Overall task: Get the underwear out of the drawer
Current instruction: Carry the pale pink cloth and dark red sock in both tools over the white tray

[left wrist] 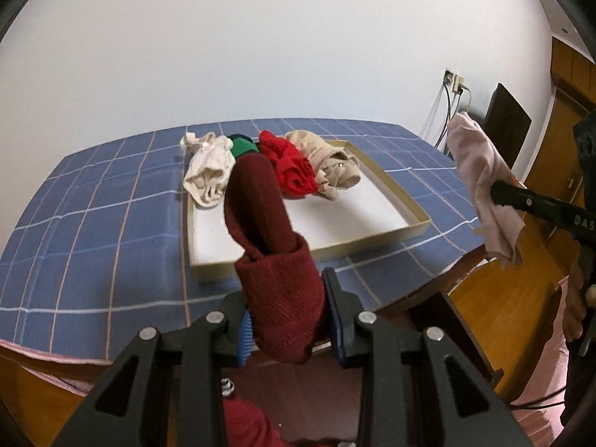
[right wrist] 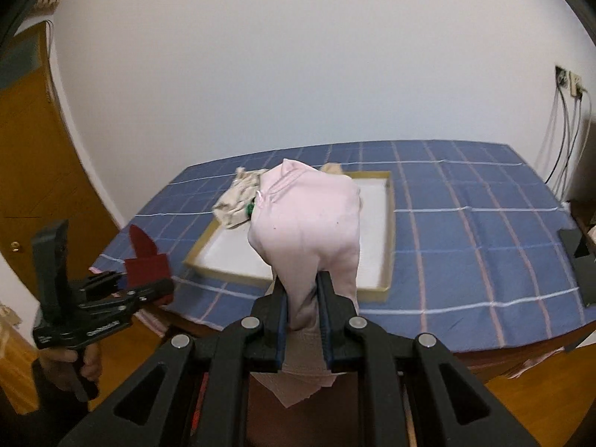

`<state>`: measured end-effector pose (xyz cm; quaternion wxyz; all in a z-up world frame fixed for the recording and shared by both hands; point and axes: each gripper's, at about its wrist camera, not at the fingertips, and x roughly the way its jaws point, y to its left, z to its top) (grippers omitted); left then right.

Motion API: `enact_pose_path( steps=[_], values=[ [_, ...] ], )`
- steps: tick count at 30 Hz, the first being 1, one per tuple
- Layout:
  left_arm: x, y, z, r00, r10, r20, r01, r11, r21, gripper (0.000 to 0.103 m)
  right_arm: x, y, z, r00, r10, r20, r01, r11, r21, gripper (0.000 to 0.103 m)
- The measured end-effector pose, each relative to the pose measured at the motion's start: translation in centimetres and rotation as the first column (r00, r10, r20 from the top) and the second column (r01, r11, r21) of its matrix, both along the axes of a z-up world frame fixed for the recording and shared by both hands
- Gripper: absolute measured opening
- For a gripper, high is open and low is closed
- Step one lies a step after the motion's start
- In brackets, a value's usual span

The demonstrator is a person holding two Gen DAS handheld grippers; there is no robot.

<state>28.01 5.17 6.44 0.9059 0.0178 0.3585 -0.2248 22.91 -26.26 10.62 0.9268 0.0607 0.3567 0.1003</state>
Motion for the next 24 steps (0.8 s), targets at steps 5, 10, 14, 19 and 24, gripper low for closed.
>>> enact_pose_path(
  steps=[5, 10, 14, 19, 24],
  values=[
    [2.0, -0.6, 0.4, 1.0, -0.011, 0.007, 0.011, 1.0, 0.014, 0.031, 2.6, -0.7, 0.2, 0.999, -0.03, 0.01, 0.031, 0.998, -0.053, 0.016],
    [4.4, -1.5, 0.5, 1.0, -0.019, -0.014, 0.02, 1.0, 0.023, 0.031, 5.3, -0.7, 0.3, 0.999, -0.045, 0.02, 0.046, 0.994, -0.102, 0.016],
    [6.0, -2.8, 0.6, 0.999, -0.043, -0.014, 0.044, 0.998, 0.034, 0.031, 7.8, -0.7, 0.0, 0.998, -0.057, 0.009, 0.058, 0.99, -0.126, 0.016],
    [7.7, -4.1, 0.7, 0.997, -0.077, -0.032, 0.078, 0.997, 0.028, 0.031, 10.6, -1.0, -0.2, 0.998, -0.066, -0.005, 0.064, 0.989, -0.135, 0.016],
    [9.3, -6.0, 0.7, 0.993, -0.11, -0.049, 0.112, 0.993, 0.033, 0.031, 13.3, -0.6, -1.0, 0.997, -0.07, -0.026, 0.064, 0.981, -0.185, 0.016]
  ],
)
